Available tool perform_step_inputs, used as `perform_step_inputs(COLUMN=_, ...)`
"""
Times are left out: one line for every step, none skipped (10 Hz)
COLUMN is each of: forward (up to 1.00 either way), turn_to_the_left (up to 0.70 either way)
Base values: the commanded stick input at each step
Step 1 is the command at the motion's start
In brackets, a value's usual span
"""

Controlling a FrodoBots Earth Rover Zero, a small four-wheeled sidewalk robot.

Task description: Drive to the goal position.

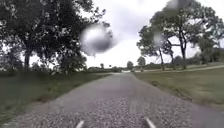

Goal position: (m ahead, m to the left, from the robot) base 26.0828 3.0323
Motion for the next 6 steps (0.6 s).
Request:
perform_step_inputs(forward=0.7, turn_to_the_left=0.0)
perform_step_inputs(forward=0.7, turn_to_the_left=0.0)
perform_step_inputs(forward=0.7, turn_to_the_left=0.0)
perform_step_inputs(forward=0.7, turn_to_the_left=0.0)
perform_step_inputs(forward=0.7, turn_to_the_left=0.0)
perform_step_inputs(forward=0.7, turn_to_the_left=0.0)
